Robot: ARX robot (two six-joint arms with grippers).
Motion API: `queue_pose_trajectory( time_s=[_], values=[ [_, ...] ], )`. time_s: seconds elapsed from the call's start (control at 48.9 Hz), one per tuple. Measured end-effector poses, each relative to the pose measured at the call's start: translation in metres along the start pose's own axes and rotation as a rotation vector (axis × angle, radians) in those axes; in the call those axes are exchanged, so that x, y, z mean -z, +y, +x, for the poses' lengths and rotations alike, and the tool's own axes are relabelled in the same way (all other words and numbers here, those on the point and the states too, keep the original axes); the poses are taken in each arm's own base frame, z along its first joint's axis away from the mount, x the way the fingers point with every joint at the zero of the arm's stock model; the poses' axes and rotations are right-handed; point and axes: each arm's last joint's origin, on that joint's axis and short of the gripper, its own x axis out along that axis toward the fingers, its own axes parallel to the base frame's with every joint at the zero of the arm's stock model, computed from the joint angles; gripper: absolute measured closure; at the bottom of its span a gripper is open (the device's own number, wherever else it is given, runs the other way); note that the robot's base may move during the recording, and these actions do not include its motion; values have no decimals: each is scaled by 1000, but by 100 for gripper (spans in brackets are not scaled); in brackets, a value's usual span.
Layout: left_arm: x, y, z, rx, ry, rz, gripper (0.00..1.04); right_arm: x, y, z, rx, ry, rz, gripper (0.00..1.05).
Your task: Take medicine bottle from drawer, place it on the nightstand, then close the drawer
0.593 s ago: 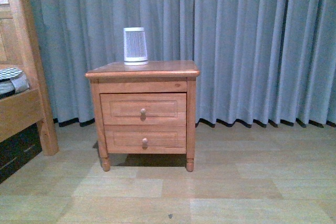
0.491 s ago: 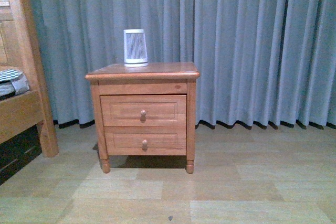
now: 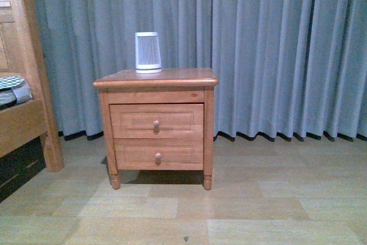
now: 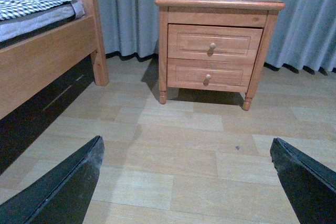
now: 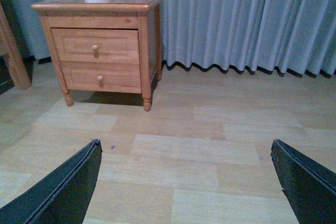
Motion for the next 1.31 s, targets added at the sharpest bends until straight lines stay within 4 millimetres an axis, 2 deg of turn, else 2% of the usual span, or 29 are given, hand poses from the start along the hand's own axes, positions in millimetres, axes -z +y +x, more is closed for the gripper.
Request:
queue_pose_trajectory(
  time_s=[1.309],
  values=[
    [0,0,0,0,0,0,7,0,0,0,0,0,0,7]
  ],
)
